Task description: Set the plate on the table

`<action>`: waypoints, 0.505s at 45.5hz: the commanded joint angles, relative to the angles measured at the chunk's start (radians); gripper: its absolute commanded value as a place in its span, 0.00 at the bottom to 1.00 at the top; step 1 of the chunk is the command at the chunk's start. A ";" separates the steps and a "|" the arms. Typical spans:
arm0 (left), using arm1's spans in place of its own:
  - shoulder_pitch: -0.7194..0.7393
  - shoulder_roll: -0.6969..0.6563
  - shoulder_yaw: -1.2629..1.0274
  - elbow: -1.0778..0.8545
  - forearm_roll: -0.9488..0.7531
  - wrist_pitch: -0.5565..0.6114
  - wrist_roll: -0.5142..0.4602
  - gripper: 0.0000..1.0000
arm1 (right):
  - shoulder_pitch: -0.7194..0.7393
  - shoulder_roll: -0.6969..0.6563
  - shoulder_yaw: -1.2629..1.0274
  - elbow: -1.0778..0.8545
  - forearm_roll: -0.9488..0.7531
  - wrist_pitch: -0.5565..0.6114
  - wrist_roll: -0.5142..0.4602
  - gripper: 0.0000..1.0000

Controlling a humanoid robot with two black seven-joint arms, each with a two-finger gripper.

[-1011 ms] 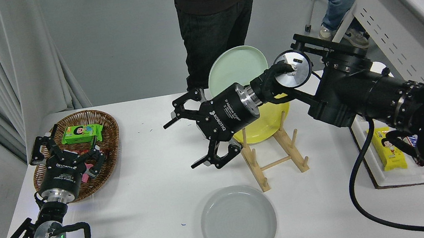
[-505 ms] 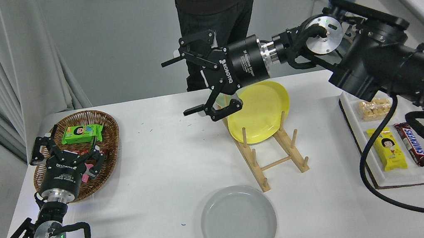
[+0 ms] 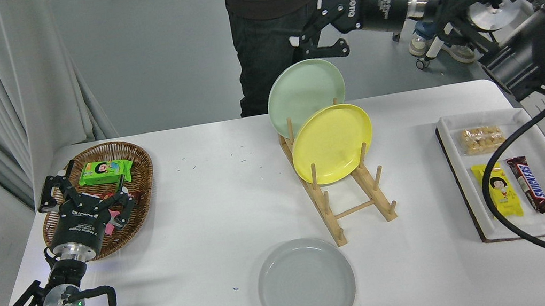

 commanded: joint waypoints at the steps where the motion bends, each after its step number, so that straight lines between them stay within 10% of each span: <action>1: 0.000 0.000 0.000 0.000 0.000 0.000 0.000 0.98 | -0.007 -0.031 0.077 -0.152 -0.028 0.001 0.019 1.00; 23: 0.000 0.000 0.000 0.000 0.000 0.000 0.000 0.98 | -0.176 -0.198 0.066 -0.232 -0.048 0.001 0.042 1.00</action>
